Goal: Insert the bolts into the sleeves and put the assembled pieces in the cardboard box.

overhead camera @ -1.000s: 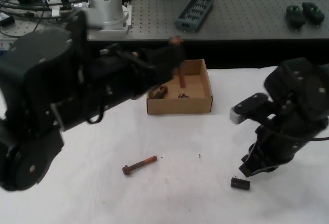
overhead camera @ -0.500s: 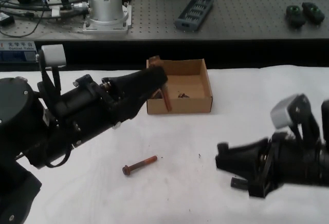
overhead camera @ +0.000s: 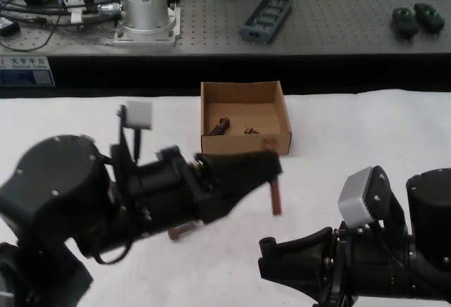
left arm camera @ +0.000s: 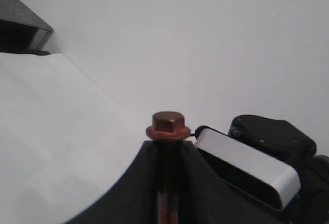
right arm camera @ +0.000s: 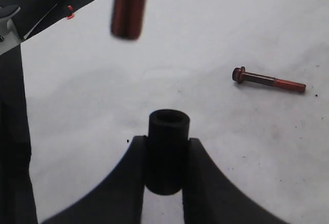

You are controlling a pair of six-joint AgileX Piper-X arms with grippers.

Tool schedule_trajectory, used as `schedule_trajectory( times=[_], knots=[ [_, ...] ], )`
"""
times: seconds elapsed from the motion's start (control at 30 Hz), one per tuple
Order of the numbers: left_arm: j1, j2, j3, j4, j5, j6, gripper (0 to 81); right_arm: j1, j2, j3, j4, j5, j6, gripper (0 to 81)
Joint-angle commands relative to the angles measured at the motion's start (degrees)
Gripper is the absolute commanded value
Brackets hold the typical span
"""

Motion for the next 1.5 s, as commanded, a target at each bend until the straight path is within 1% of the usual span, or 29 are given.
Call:
schedule_trajectory(
  times=[0.0,0.17,0.33,0.7,0.97,1.1,1.2,1.47],
  knots=[
    [-2.87,1.26,-0.64,-2.39,0.57,0.92,0.6,0.15,-0.7,-0.07,-1.49,0.95,1.05,4.3],
    [-3.23,1.7,0.77,-2.39,0.01,2.96,0.6,0.15,-0.7,-0.07,-1.49,0.95,1.05,4.3],
    [-3.23,1.7,3.82,-2.02,-4.16,5.21,0.6,0.14,-0.7,-0.07,-1.49,0.95,1.16,4.3],
    [-3.23,1.87,4.22,-2.02,-9.29,9.31,0.6,0.14,-0.7,-0.07,-1.49,0.95,1.28,4.3],
    [-3.23,1.87,4.22,-2.02,-9.21,9.3,0.6,0.14,-0.7,-0.07,-1.86,0.95,1.25,4.3],
    [-3.23,1.87,4.22,-2.02,-7.97,8.68,0.6,0.14,-0.7,-0.07,-4.9,0.95,1.33,4.3],
    [-3.23,1.87,4.22,-2.02,-7.24,8.57,0.6,0.14,-0.7,-0.07,-6.69,0.95,2.65,4.3],
    [-3.23,1.87,4.22,-2.02,-7.24,8.57,0.6,0.14,-0.7,-0.07,-6.69,0.95,3.61,4.3]
  ],
)
